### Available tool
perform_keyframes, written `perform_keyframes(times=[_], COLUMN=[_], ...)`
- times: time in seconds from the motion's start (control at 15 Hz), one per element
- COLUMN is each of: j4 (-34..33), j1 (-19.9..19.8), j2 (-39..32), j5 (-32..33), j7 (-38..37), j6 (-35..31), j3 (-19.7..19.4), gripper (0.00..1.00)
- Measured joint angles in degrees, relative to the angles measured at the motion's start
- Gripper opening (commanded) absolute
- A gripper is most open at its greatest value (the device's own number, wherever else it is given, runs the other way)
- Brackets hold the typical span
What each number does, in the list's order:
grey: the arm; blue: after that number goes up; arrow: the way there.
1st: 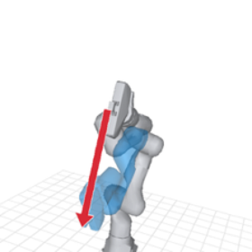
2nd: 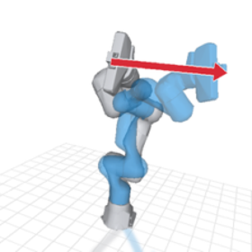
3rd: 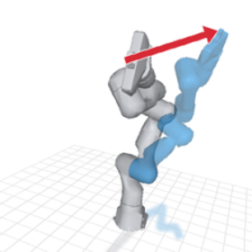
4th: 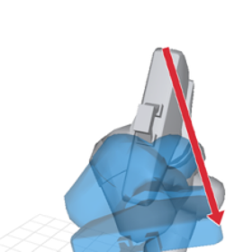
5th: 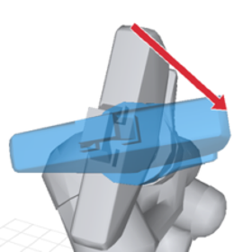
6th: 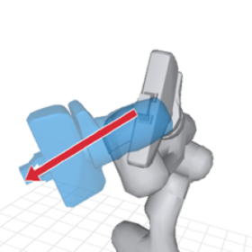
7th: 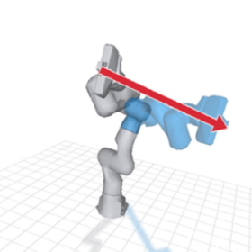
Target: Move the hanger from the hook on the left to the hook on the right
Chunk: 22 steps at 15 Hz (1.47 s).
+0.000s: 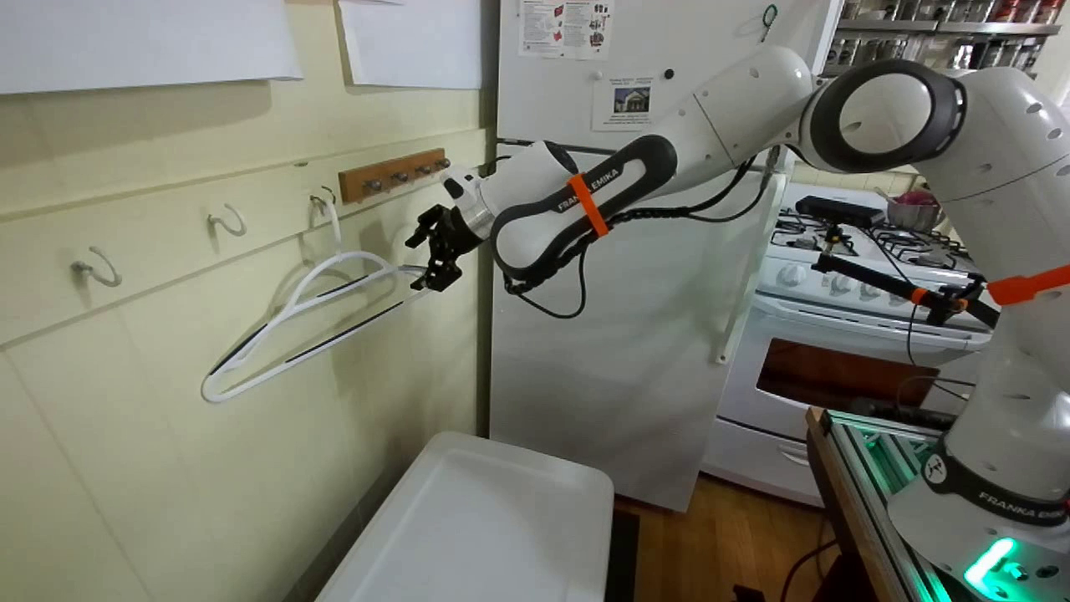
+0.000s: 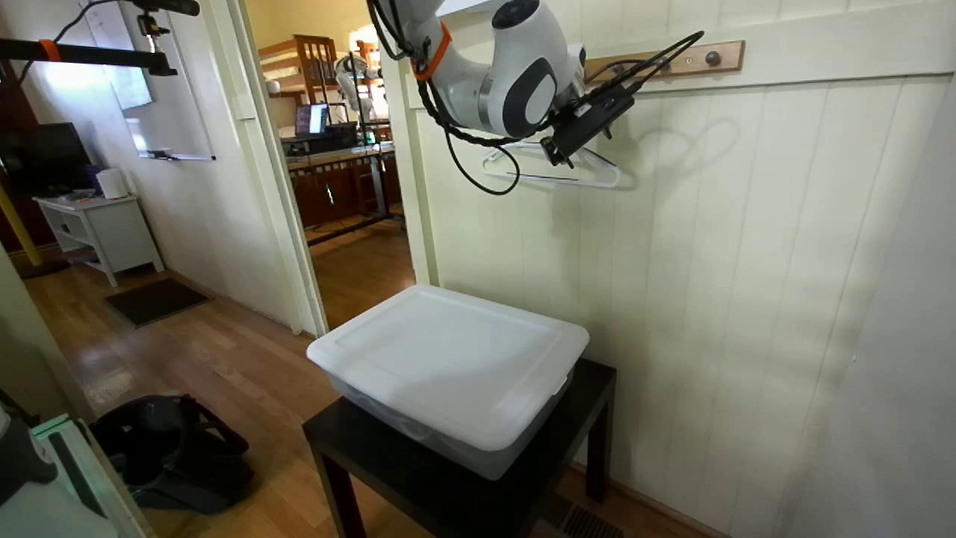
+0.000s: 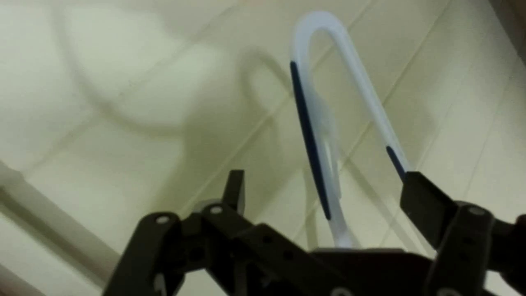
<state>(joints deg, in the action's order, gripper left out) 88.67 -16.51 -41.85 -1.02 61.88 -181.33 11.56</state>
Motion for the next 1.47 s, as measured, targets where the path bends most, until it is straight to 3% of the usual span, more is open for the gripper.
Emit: perform_keyframes(times=[0.13,0.47,0.67,0.87,1.47], j4=[-0.3,-0.5,-0.6,-0.6,2.1], j1=[-0.2,-0.9,-1.3,-1.7,-5.4], j2=[-1.0,-2.5,-2.7,-2.7,-2.5], j5=[0.0,0.0,0.0,0.0,0.1], j7=[0.0,0.0,0.0,0.4,2.5], j6=[-2.0,-4.0,-4.3,-5.1,-11.2], j3=[0.4,1.4,1.8,2.3,6.8], gripper=[0.62,0.20,0.01,0.05,0.04])
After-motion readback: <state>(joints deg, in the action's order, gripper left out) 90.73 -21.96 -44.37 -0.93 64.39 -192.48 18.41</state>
